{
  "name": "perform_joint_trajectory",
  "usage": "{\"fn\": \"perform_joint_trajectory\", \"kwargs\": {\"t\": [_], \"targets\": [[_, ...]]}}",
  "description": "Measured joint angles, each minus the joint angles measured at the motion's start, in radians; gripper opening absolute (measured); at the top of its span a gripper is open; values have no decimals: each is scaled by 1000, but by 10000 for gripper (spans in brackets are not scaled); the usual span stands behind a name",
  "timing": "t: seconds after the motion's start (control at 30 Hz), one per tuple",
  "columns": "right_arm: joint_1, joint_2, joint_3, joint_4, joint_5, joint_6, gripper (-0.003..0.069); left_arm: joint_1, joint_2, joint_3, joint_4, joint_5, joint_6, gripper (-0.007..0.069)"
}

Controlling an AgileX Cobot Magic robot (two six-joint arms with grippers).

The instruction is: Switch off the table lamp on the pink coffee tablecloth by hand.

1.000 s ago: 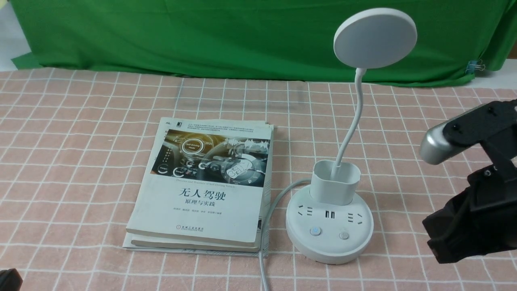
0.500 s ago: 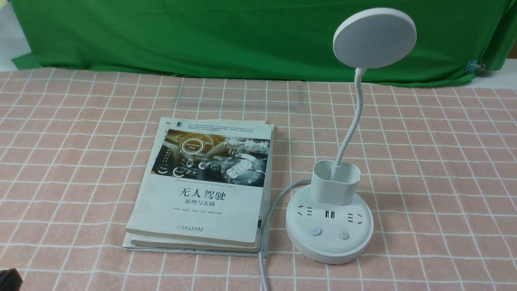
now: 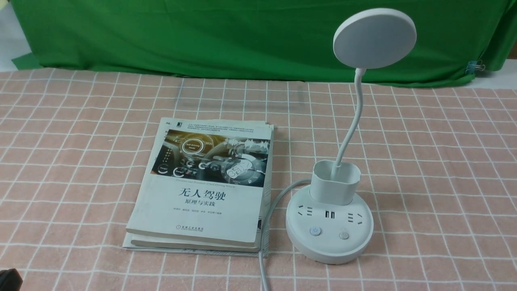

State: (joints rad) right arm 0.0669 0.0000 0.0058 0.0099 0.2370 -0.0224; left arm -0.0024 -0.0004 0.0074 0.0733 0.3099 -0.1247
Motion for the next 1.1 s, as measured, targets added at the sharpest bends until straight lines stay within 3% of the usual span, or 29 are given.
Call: {"fn": "perform_joint_trajectory", "kwargs": {"t": [1.1], "targets": [[0,0,0,-4,7,-4,78,0,0,0,0,0,0,6]]}}
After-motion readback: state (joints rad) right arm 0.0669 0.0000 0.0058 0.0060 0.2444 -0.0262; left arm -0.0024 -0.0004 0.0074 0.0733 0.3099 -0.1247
